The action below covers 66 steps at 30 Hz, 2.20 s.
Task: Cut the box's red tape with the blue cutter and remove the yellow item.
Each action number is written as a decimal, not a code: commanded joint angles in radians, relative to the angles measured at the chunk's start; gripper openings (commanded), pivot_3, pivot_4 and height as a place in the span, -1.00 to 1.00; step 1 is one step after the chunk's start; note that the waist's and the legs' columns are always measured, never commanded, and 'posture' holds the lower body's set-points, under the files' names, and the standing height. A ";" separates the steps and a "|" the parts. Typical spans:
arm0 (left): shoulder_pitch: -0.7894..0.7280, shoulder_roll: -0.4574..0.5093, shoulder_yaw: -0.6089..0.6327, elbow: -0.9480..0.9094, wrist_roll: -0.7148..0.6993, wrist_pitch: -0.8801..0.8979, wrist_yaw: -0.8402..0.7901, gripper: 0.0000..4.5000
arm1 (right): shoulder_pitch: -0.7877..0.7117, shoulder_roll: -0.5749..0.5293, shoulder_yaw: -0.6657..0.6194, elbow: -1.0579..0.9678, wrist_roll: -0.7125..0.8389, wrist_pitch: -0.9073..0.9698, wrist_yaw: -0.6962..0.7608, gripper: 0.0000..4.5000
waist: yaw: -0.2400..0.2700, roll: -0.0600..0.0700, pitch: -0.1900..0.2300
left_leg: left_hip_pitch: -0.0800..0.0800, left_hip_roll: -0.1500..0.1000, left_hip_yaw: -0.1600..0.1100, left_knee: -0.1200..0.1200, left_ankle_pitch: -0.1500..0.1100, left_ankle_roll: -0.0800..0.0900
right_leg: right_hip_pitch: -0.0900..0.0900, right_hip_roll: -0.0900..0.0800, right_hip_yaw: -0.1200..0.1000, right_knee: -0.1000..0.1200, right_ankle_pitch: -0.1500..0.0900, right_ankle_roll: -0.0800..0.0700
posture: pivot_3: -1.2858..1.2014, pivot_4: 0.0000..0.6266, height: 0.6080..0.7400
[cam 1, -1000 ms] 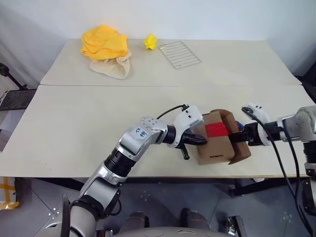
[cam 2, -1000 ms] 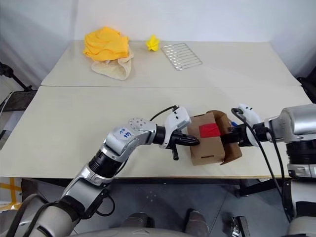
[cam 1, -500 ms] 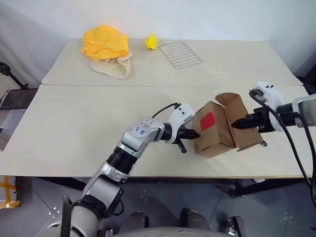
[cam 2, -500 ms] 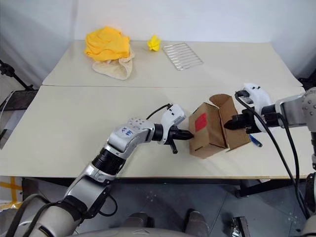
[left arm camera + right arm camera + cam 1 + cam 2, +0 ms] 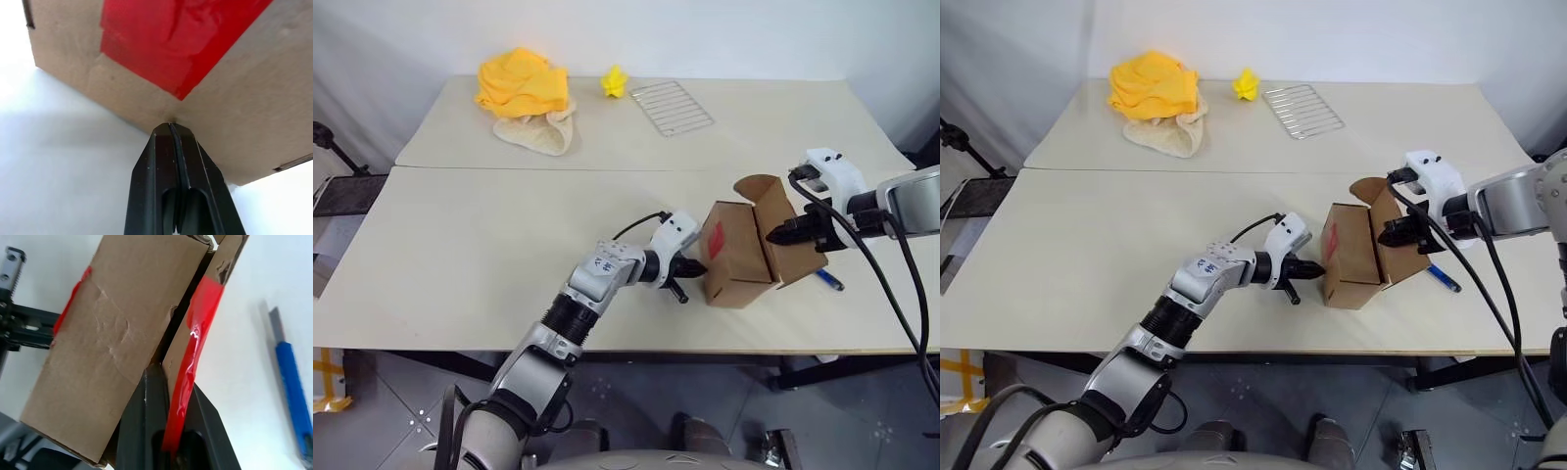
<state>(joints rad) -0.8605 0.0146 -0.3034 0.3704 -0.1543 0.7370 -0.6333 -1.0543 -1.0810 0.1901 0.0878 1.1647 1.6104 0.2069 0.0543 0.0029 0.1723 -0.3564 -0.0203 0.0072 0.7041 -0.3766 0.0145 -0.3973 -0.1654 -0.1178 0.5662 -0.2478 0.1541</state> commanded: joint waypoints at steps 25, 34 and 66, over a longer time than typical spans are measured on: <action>-0.043 0.059 0.322 -0.340 -0.353 0.374 -0.010 -1.00 | -0.063 -0.071 0.122 -0.035 -0.021 0.004 -0.023 -1.00 | -0.003 0.001 0.001 | -0.015 0.000 0.004 -0.001 0.001 0.001 | -0.019 0.000 0.000 0.004 0.000 0.000 | 0.03 -0.52 1.00; -0.148 -0.011 0.237 -0.217 -0.316 0.241 -0.013 -1.00 | -0.105 -0.072 0.182 -0.081 -0.010 0.004 -0.064 -1.00 | -0.005 0.000 0.001 | -0.015 0.000 0.005 0.000 0.001 0.001 | -0.019 0.000 0.000 0.004 0.000 0.000 | 0.03 -0.52 1.00; 0.153 0.255 0.016 -0.413 -0.200 0.293 -0.042 -1.00 | 0.077 -0.046 -0.125 0.166 0.241 0.004 -0.302 -1.00 | 0.005 0.001 0.001 | -0.013 0.001 0.003 0.009 0.000 0.001 | -0.013 0.000 0.000 0.006 0.001 0.000 | 0.03 -0.52 1.00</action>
<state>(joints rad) -0.7396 0.2649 -0.2531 -0.0710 -0.3867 0.9940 -0.7111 -0.9830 -1.1328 0.1373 0.2264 1.3866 1.6104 -0.0708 0.0597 0.0037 0.1731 -0.3697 -0.0198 0.0104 0.7143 -0.3767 0.0165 -0.4102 -0.1653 -0.1176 0.5731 -0.2467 0.1537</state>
